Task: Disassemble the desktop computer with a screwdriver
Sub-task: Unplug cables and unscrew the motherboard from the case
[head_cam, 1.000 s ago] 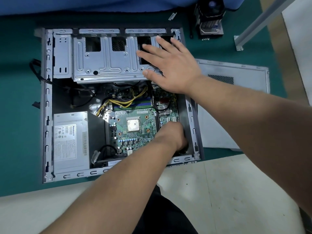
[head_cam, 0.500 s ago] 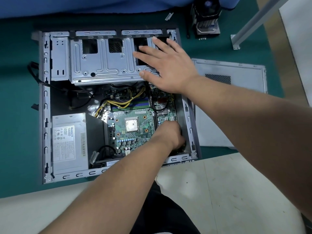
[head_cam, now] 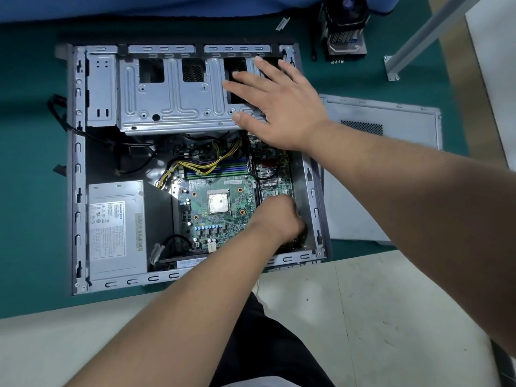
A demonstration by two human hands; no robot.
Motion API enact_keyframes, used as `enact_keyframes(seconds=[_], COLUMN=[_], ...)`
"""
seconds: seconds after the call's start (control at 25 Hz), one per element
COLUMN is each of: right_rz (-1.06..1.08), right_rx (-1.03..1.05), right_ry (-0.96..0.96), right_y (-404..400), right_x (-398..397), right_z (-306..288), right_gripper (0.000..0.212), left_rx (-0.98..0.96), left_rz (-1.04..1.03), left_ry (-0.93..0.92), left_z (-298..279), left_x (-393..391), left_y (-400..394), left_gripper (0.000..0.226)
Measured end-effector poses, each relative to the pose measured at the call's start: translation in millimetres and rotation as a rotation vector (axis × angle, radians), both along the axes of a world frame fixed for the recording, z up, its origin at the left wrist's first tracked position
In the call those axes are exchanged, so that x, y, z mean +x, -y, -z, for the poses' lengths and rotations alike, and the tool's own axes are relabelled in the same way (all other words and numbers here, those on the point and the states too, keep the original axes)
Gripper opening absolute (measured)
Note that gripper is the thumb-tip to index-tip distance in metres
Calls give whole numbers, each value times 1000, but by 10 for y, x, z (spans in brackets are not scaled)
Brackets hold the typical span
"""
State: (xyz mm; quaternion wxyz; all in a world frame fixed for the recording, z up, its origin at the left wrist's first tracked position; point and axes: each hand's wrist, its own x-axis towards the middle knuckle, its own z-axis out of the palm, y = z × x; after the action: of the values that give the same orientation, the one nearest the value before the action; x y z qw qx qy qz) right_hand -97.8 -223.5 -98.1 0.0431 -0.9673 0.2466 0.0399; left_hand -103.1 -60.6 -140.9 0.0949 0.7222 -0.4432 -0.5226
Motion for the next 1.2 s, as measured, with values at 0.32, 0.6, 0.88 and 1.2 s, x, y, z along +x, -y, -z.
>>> enact_keyframes(seconds=[0.32, 0.6, 0.88, 1.2], right_rz=[-14, -130, -177, -159], right_rx=[-24, 33, -1, 1], right_ry=[7, 104, 59, 77], right_y=[-7, 221, 425, 432], right_x=[-4, 92, 258, 263], right_z=[-55, -145, 46, 84], right_gripper=[61, 65, 60, 60], left_rx=[-82, -512, -585, -657], left_rz=[217, 388, 369, 244], left_ry=[62, 354, 458, 343], left_z=[-127, -22, 356, 577], left_x=[431, 959, 749, 772], left_y=[-76, 248, 509, 678], left_gripper=[46, 30, 34, 24])
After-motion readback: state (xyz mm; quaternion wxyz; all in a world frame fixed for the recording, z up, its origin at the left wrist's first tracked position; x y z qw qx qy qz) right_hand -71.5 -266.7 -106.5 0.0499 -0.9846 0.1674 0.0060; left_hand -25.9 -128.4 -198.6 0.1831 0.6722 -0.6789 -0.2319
